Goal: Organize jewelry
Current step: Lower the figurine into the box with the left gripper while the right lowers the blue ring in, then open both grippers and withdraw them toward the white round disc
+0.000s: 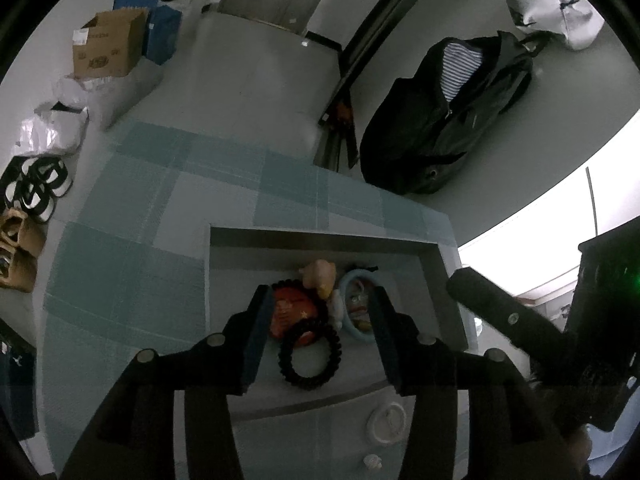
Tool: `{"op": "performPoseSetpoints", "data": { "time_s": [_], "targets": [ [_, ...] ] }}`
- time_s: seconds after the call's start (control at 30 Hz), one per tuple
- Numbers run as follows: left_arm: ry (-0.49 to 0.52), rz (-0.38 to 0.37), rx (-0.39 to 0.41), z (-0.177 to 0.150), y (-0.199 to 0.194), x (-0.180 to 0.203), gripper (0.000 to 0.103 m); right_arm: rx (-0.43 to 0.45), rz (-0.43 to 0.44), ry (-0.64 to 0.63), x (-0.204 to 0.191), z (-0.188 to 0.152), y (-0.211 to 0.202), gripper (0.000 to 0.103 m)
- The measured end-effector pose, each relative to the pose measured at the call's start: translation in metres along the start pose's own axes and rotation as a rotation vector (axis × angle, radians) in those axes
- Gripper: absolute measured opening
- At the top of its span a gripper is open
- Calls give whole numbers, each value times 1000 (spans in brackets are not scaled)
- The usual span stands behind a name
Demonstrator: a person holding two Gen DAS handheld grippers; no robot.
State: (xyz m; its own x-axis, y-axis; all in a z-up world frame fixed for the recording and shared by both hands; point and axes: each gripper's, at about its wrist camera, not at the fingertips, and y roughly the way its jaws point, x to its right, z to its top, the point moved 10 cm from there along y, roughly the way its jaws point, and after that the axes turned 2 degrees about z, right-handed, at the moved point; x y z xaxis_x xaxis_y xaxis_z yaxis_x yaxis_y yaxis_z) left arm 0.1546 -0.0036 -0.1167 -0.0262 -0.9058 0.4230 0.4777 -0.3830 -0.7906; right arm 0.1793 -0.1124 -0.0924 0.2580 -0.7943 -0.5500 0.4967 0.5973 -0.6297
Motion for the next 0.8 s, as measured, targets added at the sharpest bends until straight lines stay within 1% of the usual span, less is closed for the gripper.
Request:
{"op": "performPoseSetpoints", "data": {
  "time_s": [0.27, 0.4, 0.5, 0.53, 0.6, 0.73, 0.8],
  "targets": [
    [18, 28, 5, -4, -5, -1, 44, 36, -10, -27, 1, 2, -15, 65],
    [52, 36, 18, -6, -11, 3, 44, 47, -19, -52, 0, 1, -21, 66],
    [84, 45, 28, -9, -17, 8, 44, 50, -30, -78, -1, 0, -25, 69],
    [90, 52, 32, -10, -18, 8, 44, 50, -30, -81, -1, -1, -28, 70],
    [99, 98, 64, -10, -25, 4, 44, 53, -33, -87, -1, -3, -30, 73],
    [107, 100, 76, -10, -33, 5, 44, 27, -41, -110, -2, -14, -29, 75],
    [122, 112, 84, -11, -35, 6, 45, 15, -40, -144, -7, -20, -29, 79]
  ]
}}
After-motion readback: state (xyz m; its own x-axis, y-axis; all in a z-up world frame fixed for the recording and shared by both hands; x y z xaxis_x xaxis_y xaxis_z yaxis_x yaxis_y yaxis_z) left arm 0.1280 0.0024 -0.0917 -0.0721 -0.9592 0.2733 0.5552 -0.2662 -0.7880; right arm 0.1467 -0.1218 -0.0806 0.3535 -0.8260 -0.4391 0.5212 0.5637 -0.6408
